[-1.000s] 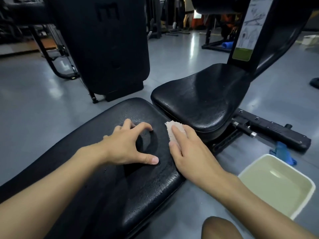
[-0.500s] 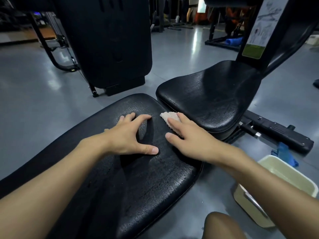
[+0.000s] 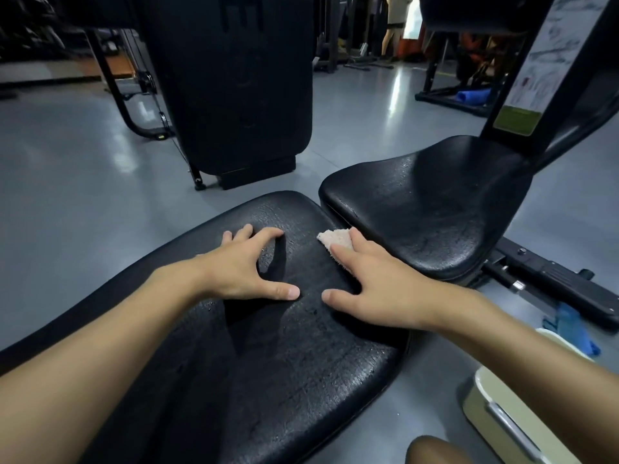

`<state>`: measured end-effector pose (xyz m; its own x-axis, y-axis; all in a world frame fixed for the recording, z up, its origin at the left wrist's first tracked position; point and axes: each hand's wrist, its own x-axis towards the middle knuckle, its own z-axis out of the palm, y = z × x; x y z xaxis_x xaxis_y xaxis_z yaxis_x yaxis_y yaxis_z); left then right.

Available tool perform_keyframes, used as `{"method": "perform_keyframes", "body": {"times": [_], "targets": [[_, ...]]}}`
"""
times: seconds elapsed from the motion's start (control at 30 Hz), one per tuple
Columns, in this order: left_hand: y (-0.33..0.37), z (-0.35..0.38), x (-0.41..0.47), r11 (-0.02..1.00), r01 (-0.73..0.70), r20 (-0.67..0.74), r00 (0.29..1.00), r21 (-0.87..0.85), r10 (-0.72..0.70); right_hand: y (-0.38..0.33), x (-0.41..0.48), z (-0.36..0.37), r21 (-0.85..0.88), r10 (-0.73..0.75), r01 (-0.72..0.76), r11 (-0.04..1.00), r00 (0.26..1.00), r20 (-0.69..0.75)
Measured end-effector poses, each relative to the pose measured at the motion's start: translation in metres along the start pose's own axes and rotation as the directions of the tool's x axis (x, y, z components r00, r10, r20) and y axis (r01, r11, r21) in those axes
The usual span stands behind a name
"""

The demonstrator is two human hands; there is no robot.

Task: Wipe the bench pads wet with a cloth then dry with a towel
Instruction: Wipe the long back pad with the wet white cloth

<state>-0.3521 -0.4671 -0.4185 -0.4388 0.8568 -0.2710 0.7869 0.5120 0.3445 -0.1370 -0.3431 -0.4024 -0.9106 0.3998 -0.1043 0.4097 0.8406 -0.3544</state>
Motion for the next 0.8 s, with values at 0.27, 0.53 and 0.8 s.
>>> {"method": "perform_keyframes", "body": {"times": [0.27,0.53,0.8], "targets": [[-0.007,0.006,0.006,1.000,0.019,-0.016,1.000,-0.018,-0.019,-0.011,0.122,-0.006,0.032,0.028,-0.026,0.999,0.997,-0.079],[-0.004,0.004,-0.005,0.999,0.034,0.001,0.999,-0.024,-0.034,0.010,0.056,0.005,-0.140,-0.114,0.104,0.985,0.991,-0.067],[-0.010,-0.008,-0.010,0.998,0.018,0.028,0.999,-0.052,-0.017,0.000,0.097,0.005,-0.222,-0.108,0.087,0.971,0.991,-0.084]]}}
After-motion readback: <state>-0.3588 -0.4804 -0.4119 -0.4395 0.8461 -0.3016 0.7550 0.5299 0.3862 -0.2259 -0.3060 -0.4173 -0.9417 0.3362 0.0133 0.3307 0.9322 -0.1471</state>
